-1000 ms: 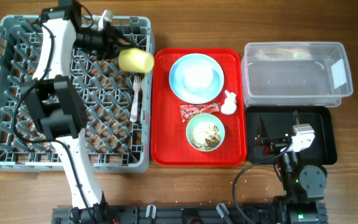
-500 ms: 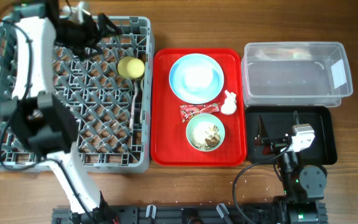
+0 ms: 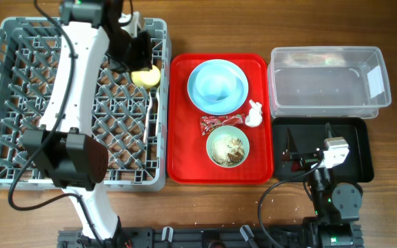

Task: Sort waste into correct bins and load items into the dishwasher rack
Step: 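Lift the yellow cup and place it upside down in the rack, then move the left gripper to the light-blue bowl and grasp its rim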

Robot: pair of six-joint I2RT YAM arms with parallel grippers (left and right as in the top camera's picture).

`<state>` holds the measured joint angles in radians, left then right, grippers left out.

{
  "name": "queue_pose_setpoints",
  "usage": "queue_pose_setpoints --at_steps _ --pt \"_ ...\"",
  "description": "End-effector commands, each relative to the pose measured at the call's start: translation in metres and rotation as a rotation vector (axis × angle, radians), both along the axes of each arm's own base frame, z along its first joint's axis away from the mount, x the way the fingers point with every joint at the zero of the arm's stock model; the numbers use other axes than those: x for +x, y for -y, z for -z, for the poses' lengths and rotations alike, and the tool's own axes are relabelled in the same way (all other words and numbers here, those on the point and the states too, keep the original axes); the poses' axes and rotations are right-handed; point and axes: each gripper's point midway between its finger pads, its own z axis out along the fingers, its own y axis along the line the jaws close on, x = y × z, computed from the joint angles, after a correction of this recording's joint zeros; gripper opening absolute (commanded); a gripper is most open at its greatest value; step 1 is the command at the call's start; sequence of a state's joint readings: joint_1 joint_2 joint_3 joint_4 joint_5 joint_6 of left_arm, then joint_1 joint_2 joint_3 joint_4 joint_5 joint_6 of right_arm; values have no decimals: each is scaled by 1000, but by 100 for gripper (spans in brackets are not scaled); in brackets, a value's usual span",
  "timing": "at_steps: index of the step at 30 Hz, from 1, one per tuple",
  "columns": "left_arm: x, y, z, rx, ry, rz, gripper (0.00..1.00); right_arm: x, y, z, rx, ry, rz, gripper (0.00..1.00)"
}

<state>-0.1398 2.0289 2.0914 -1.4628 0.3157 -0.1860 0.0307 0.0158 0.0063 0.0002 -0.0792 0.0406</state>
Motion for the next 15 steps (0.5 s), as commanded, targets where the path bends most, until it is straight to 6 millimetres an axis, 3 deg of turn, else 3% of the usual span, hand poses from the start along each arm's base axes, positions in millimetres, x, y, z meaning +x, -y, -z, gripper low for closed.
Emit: queue_pose_setpoints --at_steps 1,4,15 --pt "-7 1 52 57 -78 11 4 0 -1 -2 12 8 -10 100" --pt "6 -7 74 71 -37 -18 4 0 -1 -2 12 8 -10 100" --pt "32 -39 87 250 59 -111 4 0 -1 -2 12 8 -10 100"
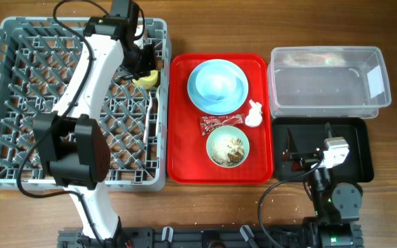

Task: Sort waste into correct bins and load items into the dishwasher rack
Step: 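Move the left gripper to the light-blue bowl and grasp its rim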

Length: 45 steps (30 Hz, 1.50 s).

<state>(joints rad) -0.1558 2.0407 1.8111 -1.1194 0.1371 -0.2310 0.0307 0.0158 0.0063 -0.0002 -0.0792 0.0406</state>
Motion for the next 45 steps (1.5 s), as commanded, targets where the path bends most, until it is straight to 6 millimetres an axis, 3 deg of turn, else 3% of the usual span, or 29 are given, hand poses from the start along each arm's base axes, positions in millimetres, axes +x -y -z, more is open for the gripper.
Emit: queue_pose_setpoints --at_steps 1,3,15,22,26,29,35,37,43,45 --pt "3 -22 8 99 2 -66 4 0 -1 -2 12 9 -10 99" --pt "7 -33 8 152 21 -118 4 0 -1 -2 12 9 -10 100" --pt "15 -33 4 145 54 -148 4 0 -1 -2 12 9 -10 100" --pt "17 -32 -52 92 188 -223 4 0 -1 -2 12 9 -10 100" --pt "9 -28 -58 70 175 -215 4 0 -1 -2 12 9 -10 100" --pt "3 -5 -58 -6 150 -168 4 0 -1 -2 12 9 -10 100" --pt "-29 77 -59 -155 70 15 16 0 -1 -2 12 9 -10 100" --pt "-46 107 -57 -151 52 95 33 0 -1 -2 12 9 -10 100" --pt "-76 179 -57 -71 137 281 41 0 -1 -2 12 9 -10 100" --pt "-76 197 -54 -44 188 316 45 0 -1 -2 12 9 -10 100"
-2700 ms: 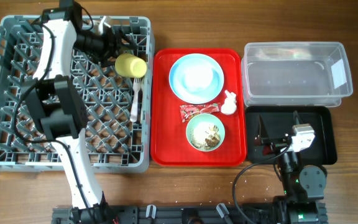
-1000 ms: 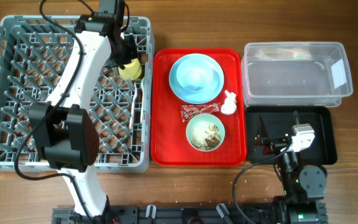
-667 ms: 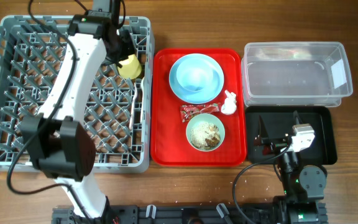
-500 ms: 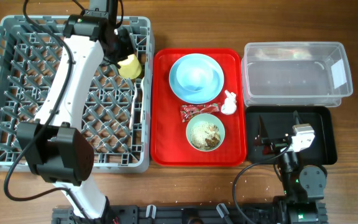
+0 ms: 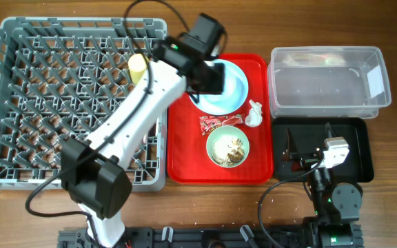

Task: Sort waste into correct bins and load items into the dishwasher rack
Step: 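Move the left gripper to the light-blue bowl and grasp its rim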

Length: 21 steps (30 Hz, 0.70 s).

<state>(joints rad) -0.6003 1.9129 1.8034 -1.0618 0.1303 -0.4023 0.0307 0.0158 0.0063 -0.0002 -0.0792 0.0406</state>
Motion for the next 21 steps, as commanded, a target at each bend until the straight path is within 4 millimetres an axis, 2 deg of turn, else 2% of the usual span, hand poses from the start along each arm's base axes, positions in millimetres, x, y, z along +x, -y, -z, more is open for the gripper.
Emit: queue_pose_setpoints --at_steps 1,4,6,17,21 --pt "1 22 4 55 96 38 47 0 -1 -2 12 9 -10 100" --pt "14 46 13 47 165 52 46 0 -1 -2 12 9 -10 100" --pt "17 51 24 51 160 55 45 0 -1 -2 12 9 -10 100" --pt "27 59 117 134 58 64 43 0 -1 -2 12 9 -10 100" --pt "27 59 131 150 40 66 37 0 -1 -2 12 9 -10 100"
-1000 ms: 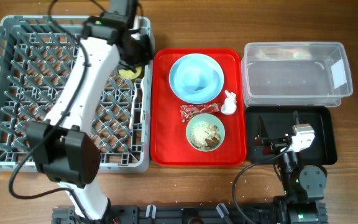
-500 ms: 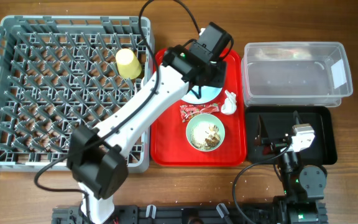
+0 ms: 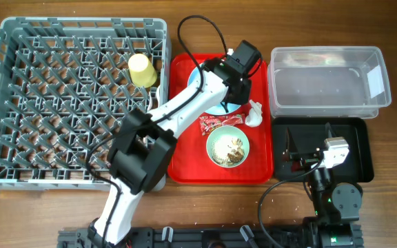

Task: Sort waste into correct bins and load items into the dishwasher rack
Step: 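Move the left gripper to the light-blue bowl and grasp its rim, then carry the light-blue bowl into the rack and release it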

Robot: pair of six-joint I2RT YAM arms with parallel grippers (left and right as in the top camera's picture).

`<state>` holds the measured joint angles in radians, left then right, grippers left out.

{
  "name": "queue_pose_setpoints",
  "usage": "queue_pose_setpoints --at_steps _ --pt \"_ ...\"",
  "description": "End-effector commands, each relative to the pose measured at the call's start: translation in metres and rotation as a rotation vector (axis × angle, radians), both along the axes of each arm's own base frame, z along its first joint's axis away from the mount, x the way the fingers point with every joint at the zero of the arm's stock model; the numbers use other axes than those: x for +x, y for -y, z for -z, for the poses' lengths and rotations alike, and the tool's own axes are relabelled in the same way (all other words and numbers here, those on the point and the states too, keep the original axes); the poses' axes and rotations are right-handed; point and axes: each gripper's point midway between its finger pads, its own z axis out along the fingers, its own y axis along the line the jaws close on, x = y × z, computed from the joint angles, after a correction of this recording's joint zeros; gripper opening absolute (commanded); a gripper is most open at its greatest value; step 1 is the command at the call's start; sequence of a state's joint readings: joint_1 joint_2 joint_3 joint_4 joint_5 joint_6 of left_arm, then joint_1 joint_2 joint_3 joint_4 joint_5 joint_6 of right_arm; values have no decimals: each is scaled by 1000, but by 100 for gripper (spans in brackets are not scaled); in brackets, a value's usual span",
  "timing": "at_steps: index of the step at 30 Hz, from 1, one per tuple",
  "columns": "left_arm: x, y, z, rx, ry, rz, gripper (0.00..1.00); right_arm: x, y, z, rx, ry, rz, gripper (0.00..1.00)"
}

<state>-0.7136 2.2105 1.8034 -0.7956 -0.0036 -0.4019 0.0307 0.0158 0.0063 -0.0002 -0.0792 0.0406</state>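
Observation:
My left gripper (image 3: 240,93) hangs over the red tray (image 3: 185,162), at the right edge of the pale blue plate (image 3: 209,83), and looks open with nothing in it. A white crumpled napkin (image 3: 255,114) lies just to its right. Below it are a red wrapper (image 3: 219,122) and a green bowl (image 3: 227,147) holding food scraps. A yellow cup (image 3: 142,69) sits in the grey dishwasher rack (image 3: 47,103) near the back right. My right gripper (image 3: 309,136) rests open over the black bin (image 3: 353,138).
A clear plastic bin (image 3: 329,79) stands at the back right, behind the black bin. The left arm's white links (image 3: 178,110) cross the rack's right edge and the tray's left part. Bare wooden table (image 3: 391,207) lies along the front.
My left gripper has shifted right, from over the middle of the blue plate to its right edge close to the white napkin. The yellow cup stays in the rack. The right arm has not moved.
At first my left gripper was at the yellow cup in the rack's back right corner, and it was still there half a second later. Later the cup sat alone in the rack and the gripper was over the blue plate. Now it is beside the napkin.

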Motion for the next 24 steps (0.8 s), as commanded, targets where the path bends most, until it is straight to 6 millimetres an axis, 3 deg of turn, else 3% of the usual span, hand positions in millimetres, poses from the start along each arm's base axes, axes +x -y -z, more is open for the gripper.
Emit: queue_pose_setpoints --at_steps 1,9,14,16,18,19,21,23,24 --pt "-1 -3 15 33 -10 0 37 0 -1 -2 12 9 -10 100" --pt "-2 -9 17 63 -14 -7 33 0 -1 -2 12 9 -10 100" --pt "-3 -13 32 92 -32 -10 33 0 -1 -2 12 9 -10 100" --pt "4 -22 33 144 8 -32 25 0 -1 -2 12 9 -10 100" --pt "17 -35 24 205 82 -68 4 0 -1 -2 12 9 -10 100" --pt "19 -35 18 201 97 -73 4 0 -1 -2 12 9 -10 100" --pt "24 -37 -22 153 131 -95 4 0 -1 -2 12 9 -10 100" --pt "22 -35 -82 28 152 -92 4 0 -1 -2 12 9 -10 100" --pt "15 -37 -125 -77 156 -81 4 0 -1 -2 12 9 -10 100"
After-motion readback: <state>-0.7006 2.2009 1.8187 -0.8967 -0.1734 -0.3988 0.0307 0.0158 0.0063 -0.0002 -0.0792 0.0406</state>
